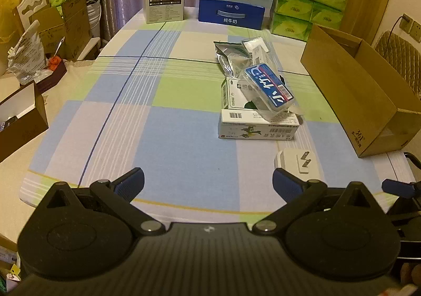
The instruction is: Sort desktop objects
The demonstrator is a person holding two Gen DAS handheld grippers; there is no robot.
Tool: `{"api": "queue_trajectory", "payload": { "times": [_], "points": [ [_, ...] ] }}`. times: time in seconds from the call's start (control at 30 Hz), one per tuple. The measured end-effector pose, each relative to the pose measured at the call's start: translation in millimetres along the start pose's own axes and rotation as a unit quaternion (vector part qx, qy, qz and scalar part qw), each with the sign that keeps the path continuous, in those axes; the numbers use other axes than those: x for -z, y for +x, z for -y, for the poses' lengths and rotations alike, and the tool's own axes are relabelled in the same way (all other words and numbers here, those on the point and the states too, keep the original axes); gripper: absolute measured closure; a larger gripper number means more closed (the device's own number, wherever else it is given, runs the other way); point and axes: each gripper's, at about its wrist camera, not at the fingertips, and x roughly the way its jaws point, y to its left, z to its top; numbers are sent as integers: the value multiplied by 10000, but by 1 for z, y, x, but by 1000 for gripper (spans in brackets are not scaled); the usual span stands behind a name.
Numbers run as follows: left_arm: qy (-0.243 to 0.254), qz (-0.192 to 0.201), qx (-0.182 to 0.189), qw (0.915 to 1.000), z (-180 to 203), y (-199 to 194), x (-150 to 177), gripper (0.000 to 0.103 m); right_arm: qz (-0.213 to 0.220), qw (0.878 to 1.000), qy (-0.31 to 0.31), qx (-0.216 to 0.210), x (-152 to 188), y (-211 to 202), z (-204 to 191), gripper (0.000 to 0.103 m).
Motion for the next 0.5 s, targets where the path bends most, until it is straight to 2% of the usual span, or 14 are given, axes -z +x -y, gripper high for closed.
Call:
{"api": "queue_trajectory", "payload": {
  "times": [0.5],
  "points": [
    [-55, 29, 35, 10000, -12, 1, -6, 1, -38, 9997, 215, -105, -6, 11, -3, 2]
  ]
}}
